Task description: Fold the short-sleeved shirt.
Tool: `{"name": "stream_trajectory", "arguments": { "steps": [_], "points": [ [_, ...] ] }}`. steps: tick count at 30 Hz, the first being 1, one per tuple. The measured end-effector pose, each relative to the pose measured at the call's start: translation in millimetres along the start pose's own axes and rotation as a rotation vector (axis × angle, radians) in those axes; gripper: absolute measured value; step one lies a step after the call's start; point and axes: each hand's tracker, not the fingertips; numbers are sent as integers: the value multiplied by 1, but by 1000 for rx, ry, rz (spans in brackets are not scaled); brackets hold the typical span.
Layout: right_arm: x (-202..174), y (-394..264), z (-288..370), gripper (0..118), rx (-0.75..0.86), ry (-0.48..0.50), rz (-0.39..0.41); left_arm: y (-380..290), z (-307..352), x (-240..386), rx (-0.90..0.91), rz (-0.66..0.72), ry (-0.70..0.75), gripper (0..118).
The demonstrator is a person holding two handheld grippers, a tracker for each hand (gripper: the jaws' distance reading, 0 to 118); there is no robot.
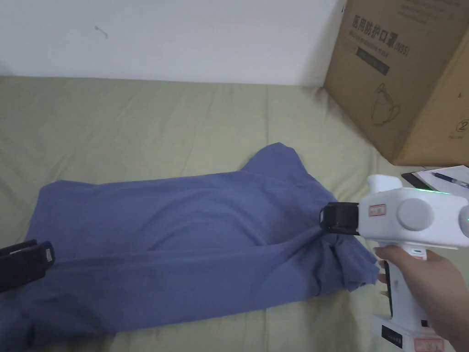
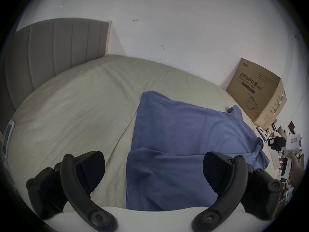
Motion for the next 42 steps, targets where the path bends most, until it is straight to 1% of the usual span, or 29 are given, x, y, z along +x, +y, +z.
{"name": "stream_trajectory", "arguments": {
  "steps": [3, 5, 7, 8, 9, 10, 11, 13, 14, 15, 16, 17, 18, 20, 22, 24, 25, 27, 29, 30, 31, 32, 33, 34, 35, 36, 38, 40, 42],
  "points": [
    [1, -11, 58, 112, 122, 44, -49, 8, 35, 8, 52, -41, -54, 116],
    [-4, -22, 100, 112, 211, 76, -64, 6, 69, 17, 104, -54, -100, 116],
    [-11, -39, 141, 111, 332, 152, -73, 3, 105, 25, 163, -72, -150, 115],
    [-15, -53, 162, 109, 409, 187, -71, -5, 128, 30, 235, -78, -164, 114],
    [-20, -65, 178, 103, 463, 198, -58, -13, 148, 36, 300, -89, -175, 109],
    [-26, -76, 192, 95, 512, 202, -39, -22, 165, 41, 354, -101, -169, 101],
    [-34, -90, 208, 84, 572, 189, -16, -29, 182, 46, 435, -123, -125, 86],
    [-50, -112, 230, 27, 617, 154, 21, -47, 211, 57, 540, -189, -95, 6],
    [-54, -122, 235, 0, 621, 133, 24, -55, 221, 62, 559, -198, -83, 0],
    [-58, -133, 241, 0, 628, 122, 5, -63, 229, 57, 582, -192, -94, 0],
    [-58, -140, 246, 0, 641, 146, -13, -68, 237, 55, 585, -188, -107, 0],
    [-57, -145, 249, 0, 645, 204, -46, -73, 245, 54, 581, -161, -127, 0],
    [-60, -150, 255, 0, 644, 235, -56, -77, 252, 55, 595, -162, -108, 0],
    [-61, -149, 255, 0, 602, 234, -31, -75, 261, 57, 605, -176, -83, 0],
    [-66, -145, 262, 0, 562, 189, 35, -54, 261, 49, 566, -178, -100, 0],
    [-64, -145, 268, 0, 575, 193, 45, -18, 246, 44, 412, -198, -103, 0],
    [-63, -145, 271, 0, 577, 207, 49, 3, 229, 37, 287, -191, -101, 0],
    [-64, -142, 277, 0, 572, 238, 41, 38, 181, 25, -22, -117, -52, 0],
    [-65, -140, 274, 0, 537, 274, 36, 52, 121, 3, -318, -25, -54, 0],
    [-67, -138, 273, 0, 519, 282, 40, 49, 98, -2, -387, 12, -80, 0],
    [-68, -139, 270, 0, 512, 279, 46, 46, 78, -5, -406, 14, -75, 6],
    [-70, -140, 267, 0, 499, 275, 55, 39, 58, -9, -427, 13, -58, 24],
    [-72, -141, 263, 0, 488, 267, 67, 33, 40, -12, -426, -2, -15, 71],
    [-71, -141, 259, 0, 479, 258, 74, 28, 24, -16, -444, -4, 18, 107],
    [-72, -142, 255, 0, 466, 252, 84, 17, 16, -22, -464, -16, 59, 117],
    [-72, -143, 250, 0, 452, 254, 91, 16, 2, -22, -444, 4, 89, 113],
    [-73, -143, 244, 0, 425, 260, 94, 8, -23, -24, -518, 14, 110, 113],
    [-74, -143, 236, 0, 401, 268, 97, -15, -36, -30, -583, -18, 151, 113],
    [-77, -141, 228, 0, 380, 265, 106, -19, -46, -21, -587, -72, 151, 118]
  ]
}}
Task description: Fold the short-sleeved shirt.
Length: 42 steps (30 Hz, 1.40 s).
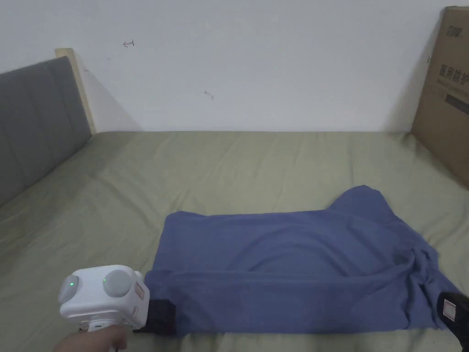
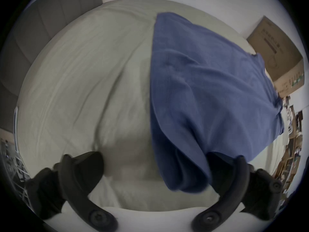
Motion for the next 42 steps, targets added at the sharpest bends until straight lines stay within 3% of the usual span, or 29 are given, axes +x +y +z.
{"name": "stream_trajectory", "arguments": {
  "steps": [4, 5, 7, 8, 9, 10, 13, 16, 20, 23, 24, 25, 26, 27, 28, 30, 32, 36, 37, 38, 39, 42],
  "points": [
    [-2, -4, -13, 0, -24, 1, -3, 10, 0, 20, -32, -45, 69, 118],
    [-3, -5, -16, 0, -30, 5, -10, 9, 8, 23, -24, -73, 60, 111],
    [-5, -6, -17, 0, -33, 13, -25, 4, 21, 31, 24, -148, 45, 79],
    [-4, -6, -16, 0, -33, 21, -32, 0, 28, 35, 52, -197, 34, 53],
    [-4, -7, -16, 0, -35, 27, -35, -4, 34, 39, 81, -244, 7, 8],
    [-4, -8, -16, 0, -38, 26, -32, -7, 38, 42, 100, -273, -8, 3],
    [1, -10, -15, 0, -49, 24, -19, -3, 45, 39, 104, -241, -114, 3],
    [27, 5, -18, 0, -9, 70, -88, 1, 52, 25, 142, -193, -72, 3],
    [87, 57, -56, 0, -73, -88, -76, 3, 73, 12, 229, -148, -88, 3],
    [138, 84, -106, 0, -320, -23, -229, 4, 78, 6, 234, -83, -144, 3],
    [152, 87, -124, 10, -422, -1, -275, 4, 77, 5, 231, -79, -146, 3],
    [161, 86, -138, 31, -479, -10, -317, -1, 80, 11, 227, -80, -146, 3],
    [172, 85, -154, 63, -546, -18, -364, -3, 77, 12, 226, -83, -142, 3],
    [176, 76, -168, 107, -598, -46, -408, -5, 75, 13, 225, -86, -135, 3],
    [181, 68, -178, 118, -621, -60, -447, -7, 73, 14, 226, -87, -132, 3],
    [194, 55, -192, 112, -625, -81, -552, -11, 70, 14, 218, -81, -130, 3],
    [204, 33, -203, 112, -662, -150, -600, -15, 64, 15, 200, -80, -127, 3],
    [226, 8, -230, 109, -724, -191, -604, -19, 56, 14, 187, -89, -117, 3],
    [229, 3, -232, 99, -734, -222, -592, -18, 53, 12, 188, -99, -108, 3],
    [230, 3, -232, 55, -725, -220, -591, -19, 52, 13, 189, -105, -105, 3],
    [228, 2, -229, 1, -712, -203, -589, -20, 51, 15, 190, -111, -100, 3],
    [210, -9, -223, 1, -703, -188, -593, -18, 47, 15, 182, -119, -92, 3]
  ]
}}
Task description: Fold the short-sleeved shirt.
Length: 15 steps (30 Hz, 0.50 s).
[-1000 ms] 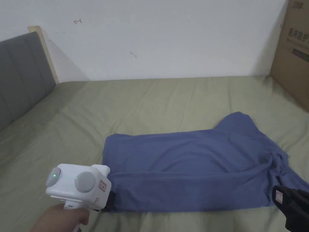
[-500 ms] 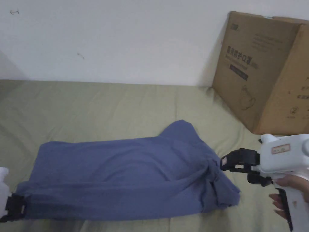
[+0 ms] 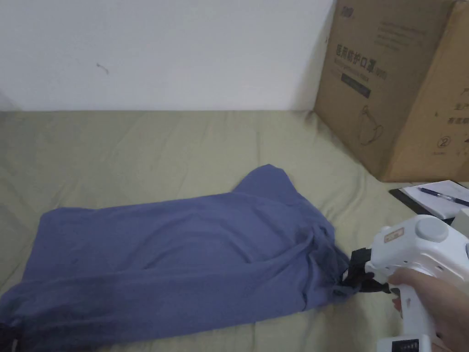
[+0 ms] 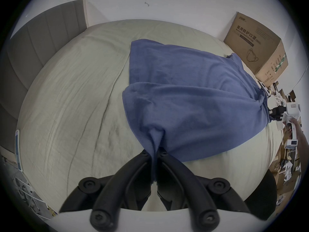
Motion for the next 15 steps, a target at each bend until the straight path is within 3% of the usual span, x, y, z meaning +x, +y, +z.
{"name": "stream_trajectory", "arguments": {
  "steps": [7, 9, 15],
  "points": [
    [12, 3, 78, 1, 36, 34, 62, 9, 27, -10, 21, 25, -10, 3],
    [16, -5, 103, 1, 41, 100, 79, 11, 41, -9, 41, 5, -13, 3],
    [35, -56, 162, 1, 27, 99, 96, -13, 83, -19, -21, 1, -104, 3]
  ]
}}
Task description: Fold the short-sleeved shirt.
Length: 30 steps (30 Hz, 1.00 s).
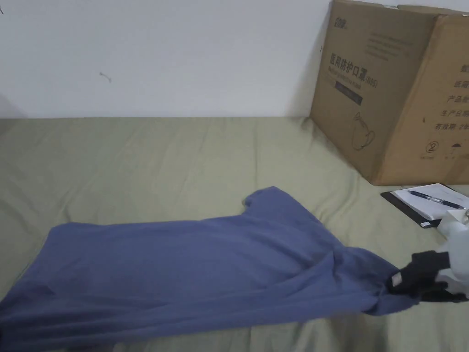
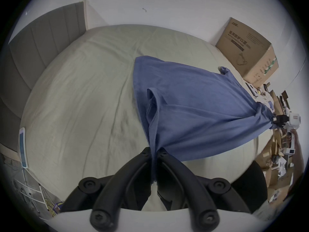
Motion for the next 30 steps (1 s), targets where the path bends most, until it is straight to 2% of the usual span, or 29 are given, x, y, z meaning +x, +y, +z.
{"name": "stream_trajectory", "arguments": {
  "steps": [4, 8, 11, 12, 13, 14, 15, 16, 17, 18, 21, 23, 25, 27, 29, 30],
  "points": [
    [22, -48, 16, 1, -28, 6, -1, -44, 13, -3, -34, 1, -22, 3],
    [49, -73, -13, 2, -41, 10, -2, -73, -1, -13, -25, 52, -79, 3],
    [66, -76, -39, 4, -64, -11, -99, -81, -12, -14, 0, 52, -71, 6],
    [69, -77, -43, 11, -64, -8, -121, -82, -15, -16, -3, 61, -58, 17],
    [70, -77, -44, 24, -66, -10, -131, -83, -18, -18, -12, 82, -26, 40],
    [68, -77, -41, 47, -62, -35, -123, -83, -18, -19, -14, 95, 43, 71],
    [64, -77, -36, 90, -47, -90, -95, -81, -16, -17, -27, 87, 130, 105],
    [59, -75, -31, 113, -30, -136, -59, -80, -13, -17, -23, 69, 207, 116],
    [53, -75, -23, 117, 2, -158, -14, -77, -5, -15, -3, 52, 262, 116],
    [45, -75, -13, 111, 48, -169, 26, -74, 7, -12, 52, 36, 254, 116],
    [8, -77, 24, 110, 180, -179, 150, -66, 52, 8, 261, 0, 163, 116],
    [-24, -85, 43, 111, 287, -159, 241, -60, 80, 29, 381, 5, 53, 116],
    [-59, -100, 58, 112, 406, -102, 333, -61, 104, 50, 484, -1, -37, 116],
    [-91, -121, 68, 110, 596, -40, 426, -69, 121, 76, 660, -23, -92, 115],
    [-117, -150, 74, 105, 813, 25, 510, -86, 133, 101, 872, -82, -51, 109],
    [-127, -163, 74, 96, 905, 49, 540, -95, 135, 113, 957, -111, -22, 100]
  ]
}}
